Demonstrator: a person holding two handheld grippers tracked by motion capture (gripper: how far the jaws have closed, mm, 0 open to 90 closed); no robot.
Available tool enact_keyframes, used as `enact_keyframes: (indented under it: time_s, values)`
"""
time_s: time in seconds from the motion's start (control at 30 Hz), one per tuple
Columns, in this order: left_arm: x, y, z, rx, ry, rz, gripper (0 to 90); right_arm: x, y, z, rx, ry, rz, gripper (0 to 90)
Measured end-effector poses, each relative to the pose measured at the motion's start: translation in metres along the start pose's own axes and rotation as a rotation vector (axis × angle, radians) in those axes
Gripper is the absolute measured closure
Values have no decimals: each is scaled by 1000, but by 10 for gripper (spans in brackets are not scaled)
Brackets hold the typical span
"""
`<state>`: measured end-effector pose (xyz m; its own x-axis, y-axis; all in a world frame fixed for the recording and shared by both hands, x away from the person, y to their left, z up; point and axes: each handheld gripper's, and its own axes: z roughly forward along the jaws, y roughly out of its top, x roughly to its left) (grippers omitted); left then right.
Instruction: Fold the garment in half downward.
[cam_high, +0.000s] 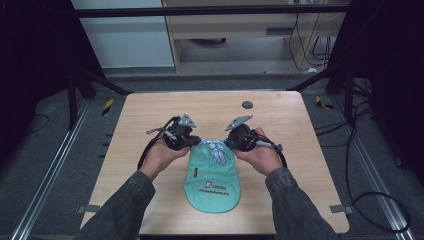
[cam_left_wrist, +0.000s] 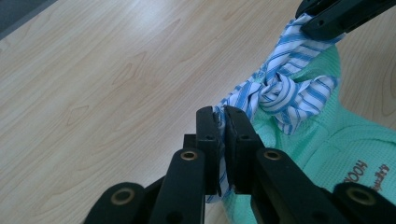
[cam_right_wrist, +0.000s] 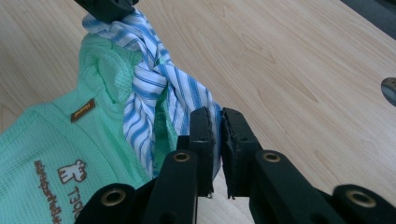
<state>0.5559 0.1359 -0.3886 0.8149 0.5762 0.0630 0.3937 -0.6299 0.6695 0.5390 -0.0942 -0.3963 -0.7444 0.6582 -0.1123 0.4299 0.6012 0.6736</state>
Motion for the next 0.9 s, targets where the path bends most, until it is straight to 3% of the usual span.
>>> enact_keyframes:
  time_s: [0.27, 0.6, 0.9]
  values:
    - [0, 2, -1, -13, 4, 11, 852, -3, 2, -3, 7, -9, -17, 831]
    - [1, -3, 3, -14, 7, -11, 853, -6, 2, -1, 20, -22, -20, 866]
    - [-4, -1, 4, -5, 5, 28, 854, -3, -1, 6, 24, -22, -26, 842]
